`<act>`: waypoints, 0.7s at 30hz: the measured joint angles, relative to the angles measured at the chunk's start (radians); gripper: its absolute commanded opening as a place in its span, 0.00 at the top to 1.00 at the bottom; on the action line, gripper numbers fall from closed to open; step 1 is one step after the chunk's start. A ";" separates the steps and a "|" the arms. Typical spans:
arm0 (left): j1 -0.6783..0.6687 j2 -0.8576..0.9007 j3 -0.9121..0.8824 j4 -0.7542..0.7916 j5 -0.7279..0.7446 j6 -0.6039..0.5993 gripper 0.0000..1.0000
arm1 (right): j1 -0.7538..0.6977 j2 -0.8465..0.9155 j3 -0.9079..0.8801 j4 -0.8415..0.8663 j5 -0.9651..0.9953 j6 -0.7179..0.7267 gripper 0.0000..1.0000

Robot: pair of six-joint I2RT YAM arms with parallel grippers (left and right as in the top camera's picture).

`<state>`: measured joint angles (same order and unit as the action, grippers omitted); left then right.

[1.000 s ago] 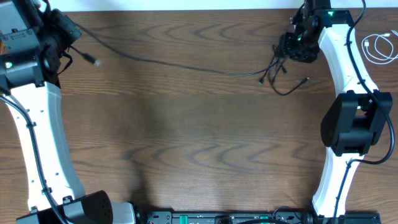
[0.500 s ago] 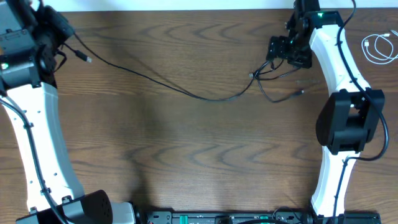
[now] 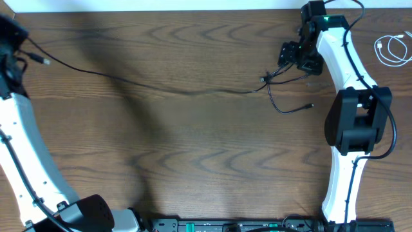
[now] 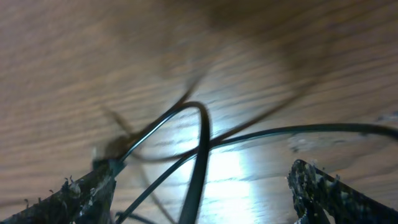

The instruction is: Untangle cables

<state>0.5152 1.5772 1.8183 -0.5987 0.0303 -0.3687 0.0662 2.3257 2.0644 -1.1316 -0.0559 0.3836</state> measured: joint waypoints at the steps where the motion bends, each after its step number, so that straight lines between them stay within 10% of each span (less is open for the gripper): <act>1: 0.012 0.000 0.000 -0.002 -0.003 0.000 0.93 | -0.005 0.000 0.000 0.005 0.005 0.005 0.16; 21: -0.278 0.000 0.000 -0.187 0.272 0.101 0.93 | 0.076 0.004 0.172 -0.012 -0.409 -0.319 0.11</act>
<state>0.2375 1.5772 1.8183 -0.7853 0.3023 -0.2680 0.1417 2.3299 2.2360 -1.1439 -0.4644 0.0647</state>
